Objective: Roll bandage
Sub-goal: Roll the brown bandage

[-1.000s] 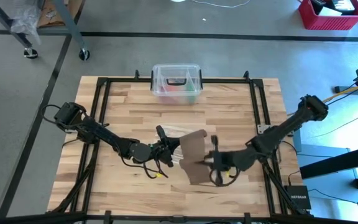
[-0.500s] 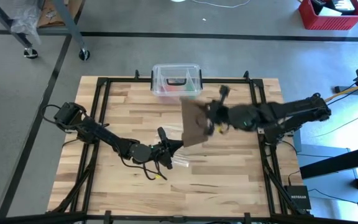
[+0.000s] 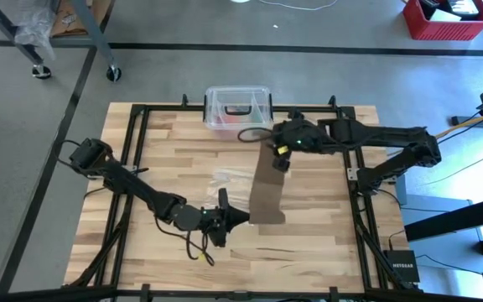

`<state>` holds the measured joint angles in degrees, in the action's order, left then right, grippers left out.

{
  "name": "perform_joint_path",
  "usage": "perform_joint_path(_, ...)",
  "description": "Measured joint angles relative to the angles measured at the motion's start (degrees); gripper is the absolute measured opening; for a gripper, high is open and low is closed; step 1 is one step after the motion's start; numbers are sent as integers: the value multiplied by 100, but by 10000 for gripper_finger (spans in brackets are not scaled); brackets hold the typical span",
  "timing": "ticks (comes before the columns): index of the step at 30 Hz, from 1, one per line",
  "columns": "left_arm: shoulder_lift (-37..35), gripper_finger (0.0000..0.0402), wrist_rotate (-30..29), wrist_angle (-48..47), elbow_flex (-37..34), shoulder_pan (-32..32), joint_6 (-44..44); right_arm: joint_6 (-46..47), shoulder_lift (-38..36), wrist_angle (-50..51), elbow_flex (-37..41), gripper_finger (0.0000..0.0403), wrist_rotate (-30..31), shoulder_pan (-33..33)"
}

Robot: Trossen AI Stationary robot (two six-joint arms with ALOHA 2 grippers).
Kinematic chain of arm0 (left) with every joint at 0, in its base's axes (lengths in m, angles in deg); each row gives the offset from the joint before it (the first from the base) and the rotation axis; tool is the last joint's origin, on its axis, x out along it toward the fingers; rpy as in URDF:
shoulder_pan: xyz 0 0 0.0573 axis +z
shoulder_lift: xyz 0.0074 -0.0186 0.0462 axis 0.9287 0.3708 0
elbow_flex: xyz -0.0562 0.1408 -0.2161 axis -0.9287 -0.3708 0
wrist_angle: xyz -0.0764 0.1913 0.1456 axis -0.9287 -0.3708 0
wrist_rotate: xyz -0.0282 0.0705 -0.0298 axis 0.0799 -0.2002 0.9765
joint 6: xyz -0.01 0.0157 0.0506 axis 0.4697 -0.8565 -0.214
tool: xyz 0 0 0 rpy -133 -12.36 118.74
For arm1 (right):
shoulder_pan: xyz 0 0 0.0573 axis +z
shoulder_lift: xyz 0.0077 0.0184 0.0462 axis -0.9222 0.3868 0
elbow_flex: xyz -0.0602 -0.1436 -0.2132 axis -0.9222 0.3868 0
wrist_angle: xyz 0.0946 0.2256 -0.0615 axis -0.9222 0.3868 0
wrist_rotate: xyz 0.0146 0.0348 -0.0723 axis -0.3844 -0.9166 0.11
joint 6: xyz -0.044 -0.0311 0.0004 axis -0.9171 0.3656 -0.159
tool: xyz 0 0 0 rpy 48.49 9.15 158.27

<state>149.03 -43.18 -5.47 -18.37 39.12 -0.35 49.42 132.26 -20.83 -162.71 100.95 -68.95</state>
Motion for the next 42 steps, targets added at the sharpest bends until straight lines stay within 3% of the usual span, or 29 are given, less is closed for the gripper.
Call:
perform_joint_path(3,-237,0,34,-25,157,-112,335,379,-253,545,-25,236,-480,200)
perform_joint_path(7,-649,0,555,-58,166,-143,758,739,-659,646,225,258,-540,775)
perform_joint_path(16,-1300,0,1934,-9,165,-71,1113,1239,-1433,242,1308,258,522,1855)
perform_joint_path(23,-1387,0,1927,-117,165,176,1244,1498,-1393,-122,2133,257,266,1894)
perform_joint_path(28,-1383,0,1869,-223,158,261,1359,1761,-1303,-31,2195,257,376,1894)
perform_joint_path(34,-1385,0,1803,-228,158,268,1404,1772,-1451,-658,2179,257,527,1894)
perform_joint_path(42,-1512,0,1051,-172,158,88,1407,2103,-1704,-967,1942,257,-1126,2077)
